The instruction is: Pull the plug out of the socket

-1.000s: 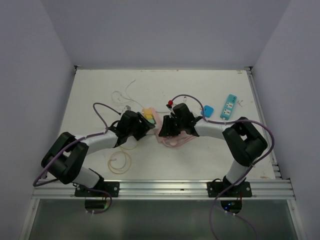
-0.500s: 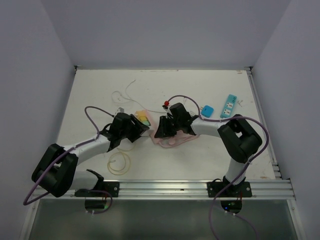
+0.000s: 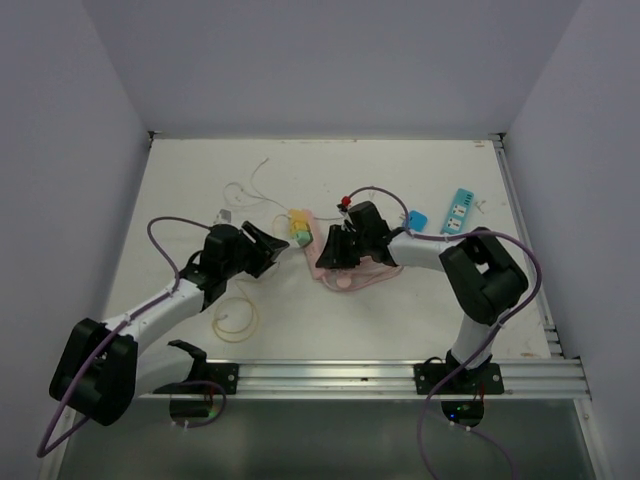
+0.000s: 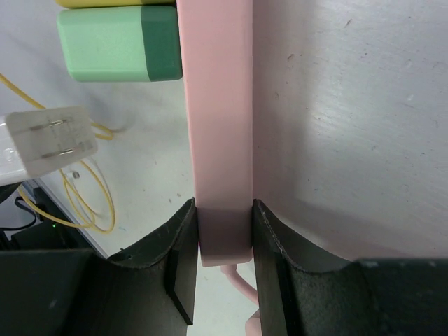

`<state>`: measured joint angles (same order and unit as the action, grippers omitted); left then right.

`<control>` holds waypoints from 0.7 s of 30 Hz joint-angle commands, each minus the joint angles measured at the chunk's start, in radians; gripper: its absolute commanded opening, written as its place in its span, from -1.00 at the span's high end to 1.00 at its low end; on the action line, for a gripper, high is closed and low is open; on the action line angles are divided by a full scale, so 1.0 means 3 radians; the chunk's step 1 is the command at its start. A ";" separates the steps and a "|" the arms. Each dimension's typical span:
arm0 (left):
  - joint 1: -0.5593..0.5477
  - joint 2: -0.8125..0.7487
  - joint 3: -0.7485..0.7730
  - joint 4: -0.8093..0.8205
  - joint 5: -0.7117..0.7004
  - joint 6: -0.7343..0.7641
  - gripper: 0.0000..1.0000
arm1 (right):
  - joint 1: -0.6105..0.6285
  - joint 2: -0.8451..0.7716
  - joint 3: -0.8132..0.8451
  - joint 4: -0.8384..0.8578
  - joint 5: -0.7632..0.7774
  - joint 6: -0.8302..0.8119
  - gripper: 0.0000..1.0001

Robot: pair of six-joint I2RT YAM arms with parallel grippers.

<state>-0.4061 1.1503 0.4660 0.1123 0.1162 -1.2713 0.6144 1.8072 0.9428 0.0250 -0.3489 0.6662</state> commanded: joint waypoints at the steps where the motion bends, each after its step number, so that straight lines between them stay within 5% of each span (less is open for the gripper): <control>1: 0.0014 -0.0138 0.0302 0.0086 0.0139 0.0126 1.00 | -0.0146 0.0276 -0.0315 -0.0912 0.0948 -0.0135 1.00; 8: 0.0100 -0.0056 0.0829 -0.0339 0.0221 0.0822 1.00 | -0.0227 0.0199 -0.0422 -0.0845 0.0917 -0.0099 1.00; 14: 0.0576 0.0061 0.0947 -0.0604 0.0237 0.1184 1.00 | -0.0248 0.0102 -0.0463 -0.0866 0.0958 -0.0099 1.00; 21: 0.1000 0.0766 0.1018 -0.0538 0.0211 0.1558 1.00 | -0.0248 0.0071 -0.0468 -0.0855 0.0882 -0.0165 1.00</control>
<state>-0.1467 1.3045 0.7277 -0.0692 0.1669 -0.8864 0.5694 1.7535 0.8814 0.0486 -0.3046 0.6933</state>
